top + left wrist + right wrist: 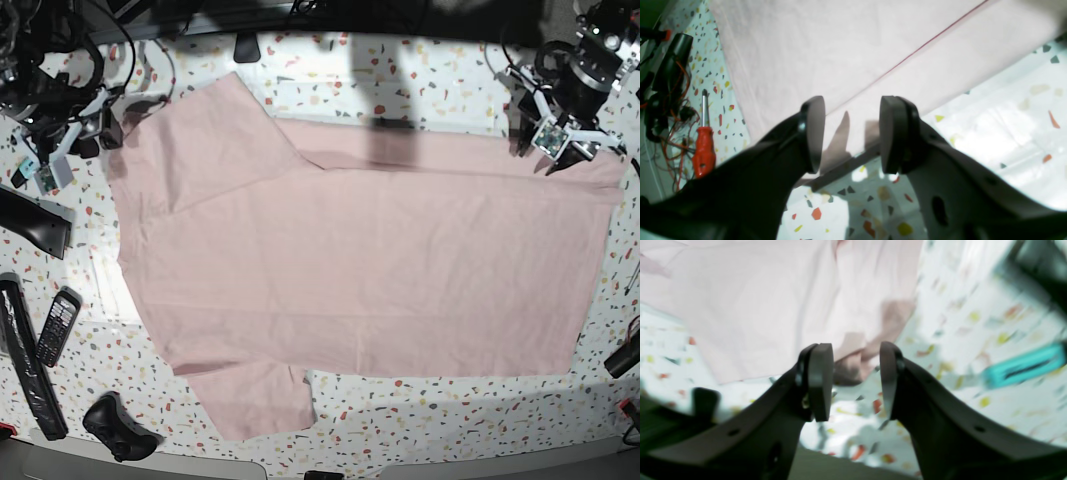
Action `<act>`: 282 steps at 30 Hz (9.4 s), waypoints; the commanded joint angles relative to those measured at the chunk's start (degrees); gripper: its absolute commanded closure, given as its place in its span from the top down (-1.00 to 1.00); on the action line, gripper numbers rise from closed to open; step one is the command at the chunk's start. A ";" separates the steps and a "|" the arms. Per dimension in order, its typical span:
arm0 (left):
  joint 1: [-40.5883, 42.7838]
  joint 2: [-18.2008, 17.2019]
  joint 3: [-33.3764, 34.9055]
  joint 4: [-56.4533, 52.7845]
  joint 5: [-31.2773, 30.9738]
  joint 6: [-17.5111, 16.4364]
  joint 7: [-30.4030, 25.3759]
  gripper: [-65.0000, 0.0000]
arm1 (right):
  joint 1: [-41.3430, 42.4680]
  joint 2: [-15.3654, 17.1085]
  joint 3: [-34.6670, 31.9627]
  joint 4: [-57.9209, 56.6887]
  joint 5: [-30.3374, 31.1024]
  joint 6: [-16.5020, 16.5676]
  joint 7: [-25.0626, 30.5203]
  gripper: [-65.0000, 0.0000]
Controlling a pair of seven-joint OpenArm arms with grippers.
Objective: Fold the T-shirt properly
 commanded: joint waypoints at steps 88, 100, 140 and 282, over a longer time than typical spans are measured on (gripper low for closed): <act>-1.11 -1.40 -0.52 1.11 0.07 0.74 -2.89 -0.22 | 42.21 -17.79 -19.10 -24.98 -5.88 1.27 4.28 -0.26; -7.06 -1.40 -0.52 0.79 -4.15 0.72 -2.05 -0.22 | 42.34 -14.25 -8.15 -19.91 -3.82 1.55 2.49 -0.26; -83.65 -0.24 -0.35 -98.16 -13.31 -7.65 -21.75 -0.22 | 58.05 -9.01 -19.19 -47.08 -9.79 1.49 -2.84 -0.26; -66.90 -4.50 3.48 -85.61 -22.38 -8.48 -12.98 -0.41 | 50.90 -10.62 -15.54 -41.27 -13.03 7.02 -0.31 -0.31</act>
